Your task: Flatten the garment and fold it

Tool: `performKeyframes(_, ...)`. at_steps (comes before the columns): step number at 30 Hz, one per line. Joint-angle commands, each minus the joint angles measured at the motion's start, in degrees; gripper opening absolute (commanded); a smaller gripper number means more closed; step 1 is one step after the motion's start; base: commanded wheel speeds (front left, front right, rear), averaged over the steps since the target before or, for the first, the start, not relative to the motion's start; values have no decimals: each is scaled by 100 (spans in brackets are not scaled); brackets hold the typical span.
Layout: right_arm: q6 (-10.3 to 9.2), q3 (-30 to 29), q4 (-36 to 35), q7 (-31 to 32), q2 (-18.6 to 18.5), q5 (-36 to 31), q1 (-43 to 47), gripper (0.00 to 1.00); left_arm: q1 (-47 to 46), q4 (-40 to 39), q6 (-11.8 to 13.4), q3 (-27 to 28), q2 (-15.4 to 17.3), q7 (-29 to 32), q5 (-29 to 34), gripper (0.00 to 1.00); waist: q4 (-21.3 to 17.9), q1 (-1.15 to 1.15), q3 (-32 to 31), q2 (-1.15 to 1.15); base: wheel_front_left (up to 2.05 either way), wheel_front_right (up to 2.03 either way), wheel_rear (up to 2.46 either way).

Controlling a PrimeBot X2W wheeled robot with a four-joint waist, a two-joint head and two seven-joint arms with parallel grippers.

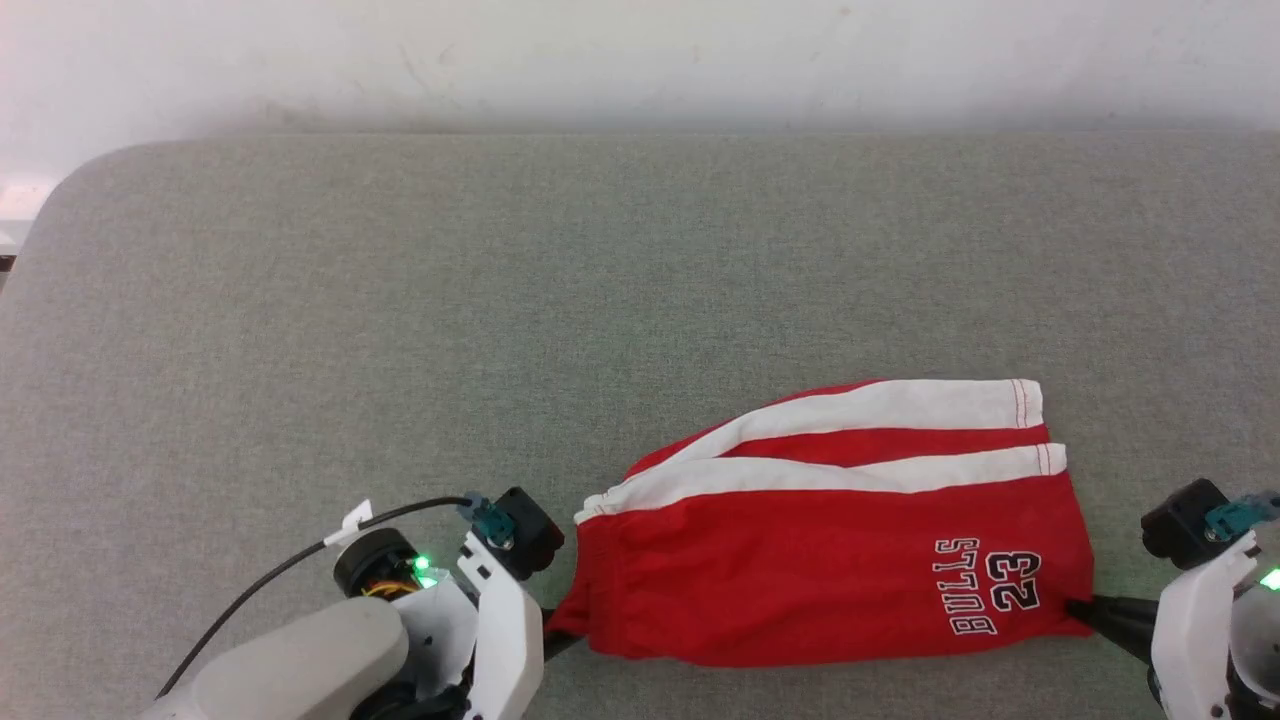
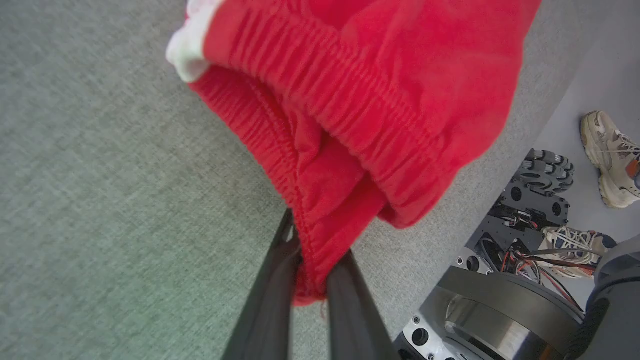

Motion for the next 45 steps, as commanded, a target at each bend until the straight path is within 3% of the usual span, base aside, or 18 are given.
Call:
performKeyframes(1, -12, -70, 96, 12, 95, -70, 85, 4, 76, 74, 21, 6, -49, -50, 79, 0, 26, 0, -8, 0, 0, 0, 0)
performKeyframes(2, -12, -141, 165, -1, 168, -93, 112, 33, 81, 123, 32, 6, -82, -106, 121, 33, 42, 0, -29, 0, 0, 0, 0)
performKeyframes(3, -12, -214, 220, -19, 227, -133, 132, 67, 83, 153, 55, 23, -107, -211, 175, 91, 52, 0, -64, 0, 0, 0, 0)
performKeyframes(4, -12, -275, 250, -29, 264, -193, 146, 96, 100, 169, 89, 44, -118, -303, 204, 100, 57, 0, -107, 0, 0, 0, 0)
performKeyframes(8, -12, -627, 198, -67, 205, -426, 159, 100, 214, 45, 262, 193, -20, -718, 266, 100, 75, 0, -322, 0, 0, 0, 0)
performKeyframes(12, -12, -1089, -159, -19, -115, -616, 159, 100, 282, -210, 572, 440, 213, -1274, 441, 100, 124, 0, -492, 0, 0, 0, 0)
performKeyframes(21, -12, -2047, -879, 873, -660, -908, 108, 100, 294, -435, 1575, 1121, 430, -2709, 980, 100, 223, 0, -541, 0, 0, 0, 0)
performKeyframes(27, -12, -2368, -827, 1783, -420, -901, 228, 100, 524, -290, 2519, 1947, 79, -3422, 1390, 100, 294, 0, -404, 0, 0, 0, 0)
performKeyframes(32, -12, -2561, -422, 2276, 36, -926, 343, 100, 1127, -584, 3144, 3288, -491, -3435, 2455, 100, 374, 0, -223, 0, 0, 0, 0)
performKeyframes(38, -12, -2789, 177, 2419, 665, -976, 420, 100, 2022, -810, 3159, 4541, -1195, -3436, 3473, 100, 432, 0, 0, 0, 0, 0, 0)
performKeyframes(45, -12, -2778, 810, 2385, 1321, -1009, 669, 100, 2747, -994, 2769, 5506, -1966, -3437, 4342, 100, 497, 0, 142, 0, 0, 0, 0)
